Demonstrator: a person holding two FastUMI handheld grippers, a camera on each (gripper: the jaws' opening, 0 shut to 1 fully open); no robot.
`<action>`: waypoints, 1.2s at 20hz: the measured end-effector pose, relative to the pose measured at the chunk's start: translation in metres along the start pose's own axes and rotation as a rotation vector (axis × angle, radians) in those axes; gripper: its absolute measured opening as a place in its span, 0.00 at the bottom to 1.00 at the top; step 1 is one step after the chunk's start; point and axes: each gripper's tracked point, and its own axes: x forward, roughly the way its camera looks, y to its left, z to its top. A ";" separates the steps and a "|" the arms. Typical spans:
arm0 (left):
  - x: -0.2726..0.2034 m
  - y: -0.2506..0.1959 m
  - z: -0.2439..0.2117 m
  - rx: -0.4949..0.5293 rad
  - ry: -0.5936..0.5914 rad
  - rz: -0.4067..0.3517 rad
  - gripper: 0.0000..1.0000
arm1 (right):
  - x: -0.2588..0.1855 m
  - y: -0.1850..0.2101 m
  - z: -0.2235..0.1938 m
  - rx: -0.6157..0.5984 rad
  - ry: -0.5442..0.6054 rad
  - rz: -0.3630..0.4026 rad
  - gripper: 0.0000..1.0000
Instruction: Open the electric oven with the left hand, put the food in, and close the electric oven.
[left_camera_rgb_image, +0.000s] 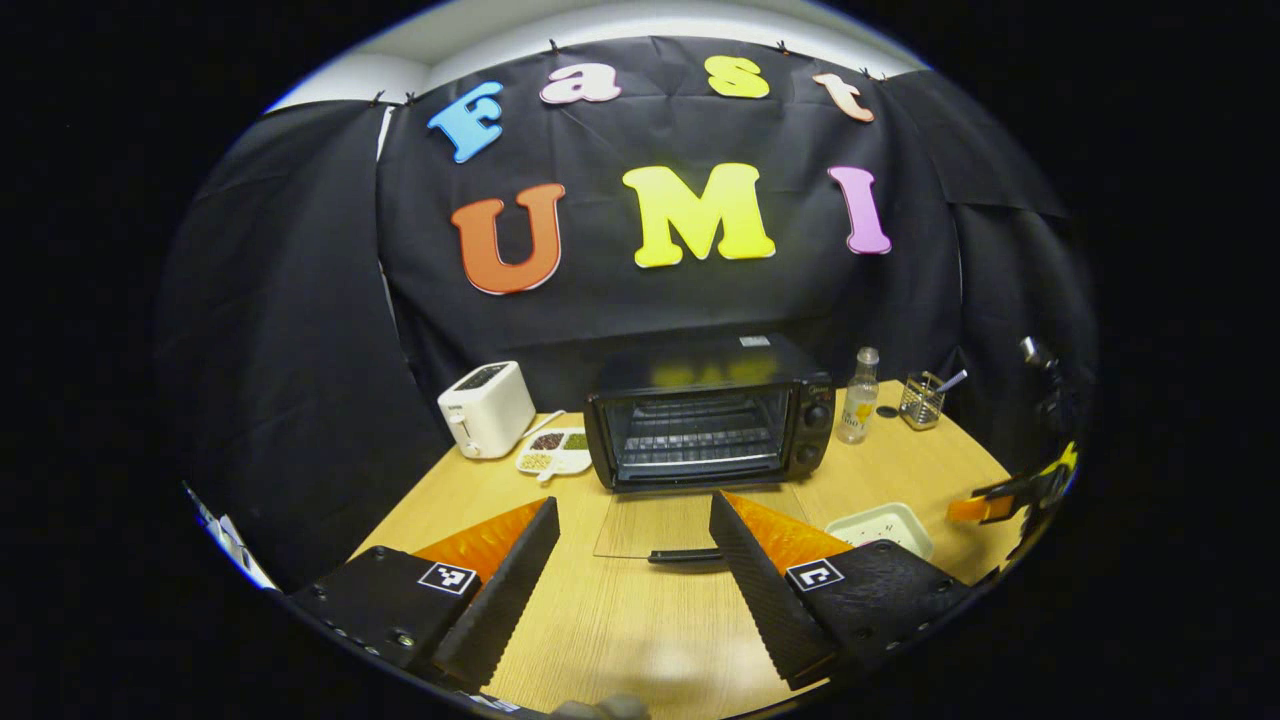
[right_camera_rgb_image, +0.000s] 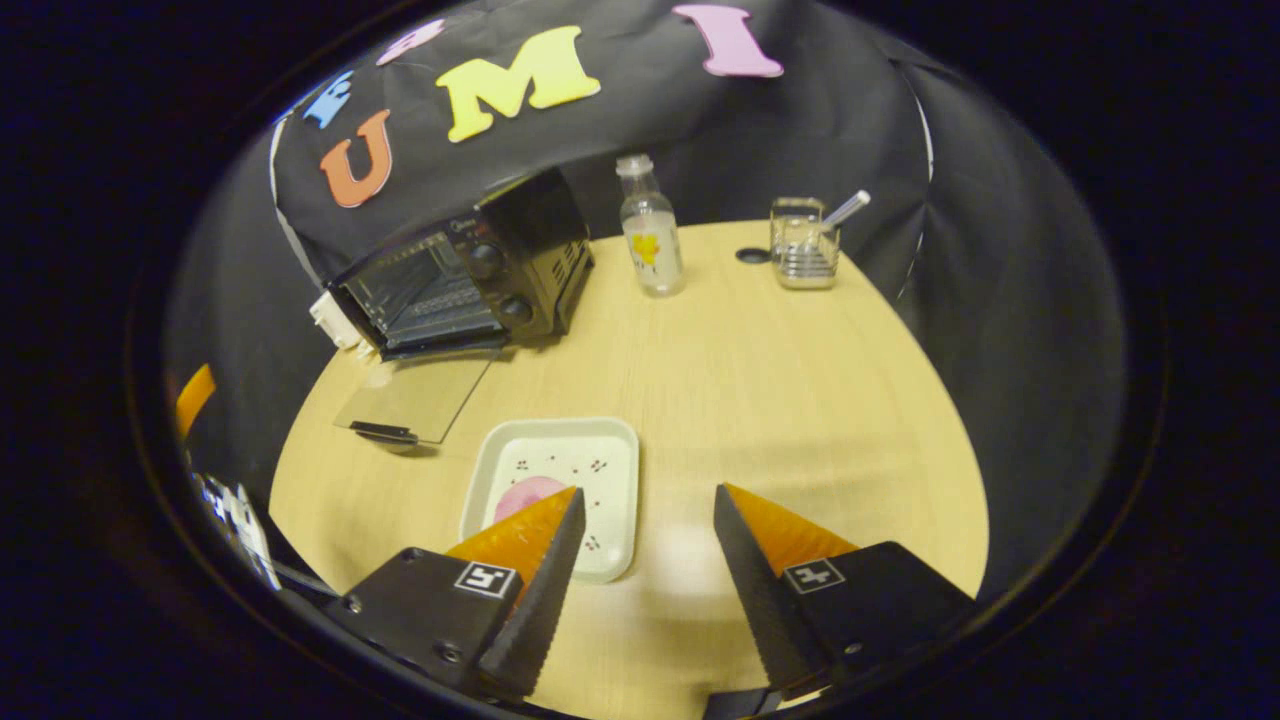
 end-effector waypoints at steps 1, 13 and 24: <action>-0.010 0.000 0.010 -0.013 -0.014 0.017 0.97 | 0.014 0.000 -0.002 0.012 0.032 0.018 0.77; -0.060 0.006 0.030 -0.124 -0.042 0.159 0.96 | 0.060 0.007 -0.019 0.104 0.373 0.081 0.20; -0.069 0.010 0.033 -0.166 -0.062 0.198 0.97 | 0.059 0.003 -0.014 0.476 0.411 0.370 0.04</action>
